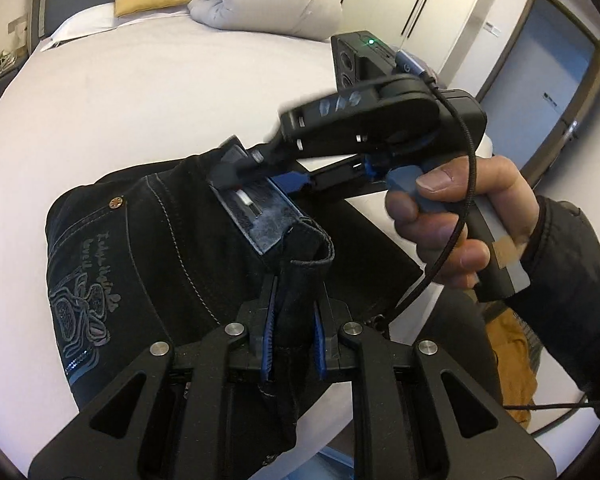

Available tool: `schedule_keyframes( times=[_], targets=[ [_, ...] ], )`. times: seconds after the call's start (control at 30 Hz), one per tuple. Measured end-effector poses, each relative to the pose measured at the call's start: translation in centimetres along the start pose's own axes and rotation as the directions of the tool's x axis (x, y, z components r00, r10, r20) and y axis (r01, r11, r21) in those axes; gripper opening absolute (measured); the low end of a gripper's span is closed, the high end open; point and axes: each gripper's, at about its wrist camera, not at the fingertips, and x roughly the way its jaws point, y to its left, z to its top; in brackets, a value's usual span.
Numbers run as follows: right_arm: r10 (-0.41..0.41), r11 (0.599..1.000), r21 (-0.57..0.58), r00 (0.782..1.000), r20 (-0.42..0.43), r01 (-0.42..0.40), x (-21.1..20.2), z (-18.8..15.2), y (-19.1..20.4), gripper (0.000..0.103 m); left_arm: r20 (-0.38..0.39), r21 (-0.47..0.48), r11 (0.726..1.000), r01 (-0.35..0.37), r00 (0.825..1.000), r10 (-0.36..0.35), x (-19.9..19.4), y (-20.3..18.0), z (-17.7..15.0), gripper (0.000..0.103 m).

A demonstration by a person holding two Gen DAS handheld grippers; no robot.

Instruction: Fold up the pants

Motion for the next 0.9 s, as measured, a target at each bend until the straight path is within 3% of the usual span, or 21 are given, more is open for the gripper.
schedule_keyframes(
  times=[0.13,0.53,0.9],
  targets=[
    [-0.07,0.997,-0.04,0.997,0.035,0.071,-0.7,0.3,0.4,0.014,-0.006,0.033,0.999,0.002,1.0,-0.002,-0.3,-1.3,-1.1,0.014],
    [-0.128,0.991,-0.036,0.989,0.072,0.131,-3.4,2.3,-1.5,0.012,-0.011,0.103,0.995,0.009,1.0,-0.008,3.7,-6.6,1.5,0.014],
    [-0.072,0.997,0.043,0.991,0.11,0.067,-3.7,1.2,-5.9,0.013,-0.077,0.146,0.989,0.024,0.997,-0.013,8.9,-9.6,1.8,0.015]
  ],
)
